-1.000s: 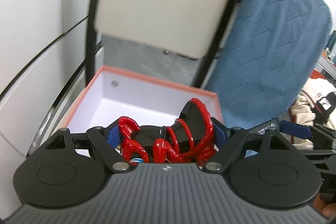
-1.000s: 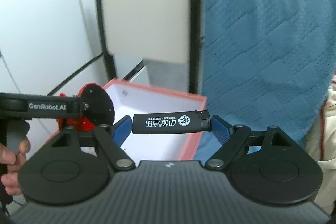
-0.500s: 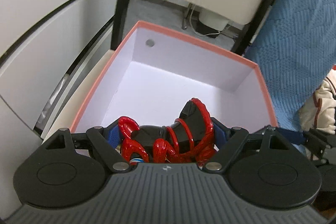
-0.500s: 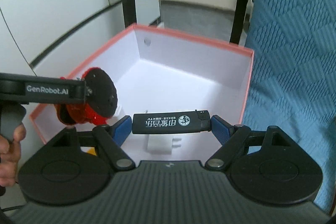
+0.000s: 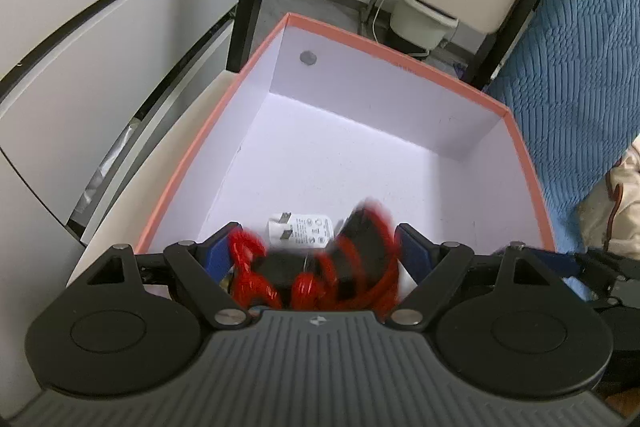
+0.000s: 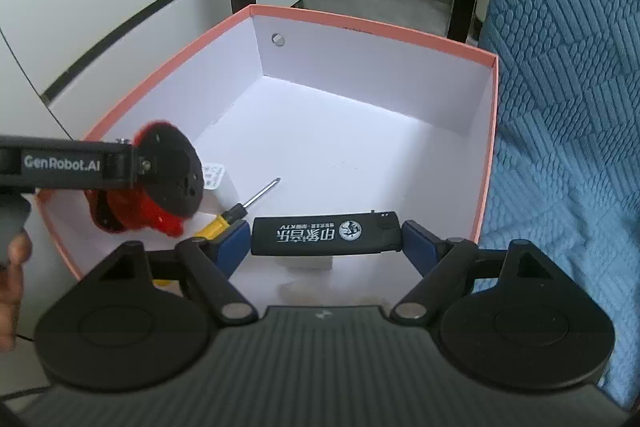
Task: Organize rigid objects
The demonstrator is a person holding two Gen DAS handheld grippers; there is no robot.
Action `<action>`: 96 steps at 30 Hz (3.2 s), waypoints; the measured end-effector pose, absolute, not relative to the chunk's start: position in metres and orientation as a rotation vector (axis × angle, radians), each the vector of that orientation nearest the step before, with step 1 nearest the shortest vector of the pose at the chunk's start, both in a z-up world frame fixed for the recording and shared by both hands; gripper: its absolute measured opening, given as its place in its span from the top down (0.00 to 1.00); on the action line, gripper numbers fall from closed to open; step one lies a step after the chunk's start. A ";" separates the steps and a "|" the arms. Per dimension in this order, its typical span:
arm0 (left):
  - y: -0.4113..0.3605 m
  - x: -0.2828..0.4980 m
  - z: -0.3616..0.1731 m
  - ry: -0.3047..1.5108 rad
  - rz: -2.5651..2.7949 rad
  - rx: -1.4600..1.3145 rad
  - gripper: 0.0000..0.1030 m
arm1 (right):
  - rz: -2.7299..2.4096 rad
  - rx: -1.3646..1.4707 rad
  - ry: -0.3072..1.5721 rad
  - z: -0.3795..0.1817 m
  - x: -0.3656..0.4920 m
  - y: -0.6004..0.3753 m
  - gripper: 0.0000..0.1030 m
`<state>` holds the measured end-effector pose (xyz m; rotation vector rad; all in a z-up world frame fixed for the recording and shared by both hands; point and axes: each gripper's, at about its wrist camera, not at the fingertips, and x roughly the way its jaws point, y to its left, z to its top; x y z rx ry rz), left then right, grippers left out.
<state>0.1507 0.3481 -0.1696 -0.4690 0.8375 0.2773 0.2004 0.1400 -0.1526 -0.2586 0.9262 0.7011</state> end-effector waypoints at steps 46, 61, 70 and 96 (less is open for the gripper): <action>0.274 -0.034 -0.031 0.684 0.305 -0.456 0.10 | 0.696 -0.150 0.687 -0.009 0.051 0.038 0.05; 0.262 -0.041 -0.027 0.647 0.331 -0.421 0.02 | 0.661 -0.153 0.676 -0.016 0.049 0.029 0.05; 0.262 -0.044 -0.029 0.648 0.344 -0.447 0.01 | 0.659 -0.161 0.667 -0.017 0.049 0.029 0.05; 0.260 -0.050 -0.033 0.649 0.350 -0.466 0.00 | 0.656 -0.162 0.677 -0.020 0.045 0.025 0.05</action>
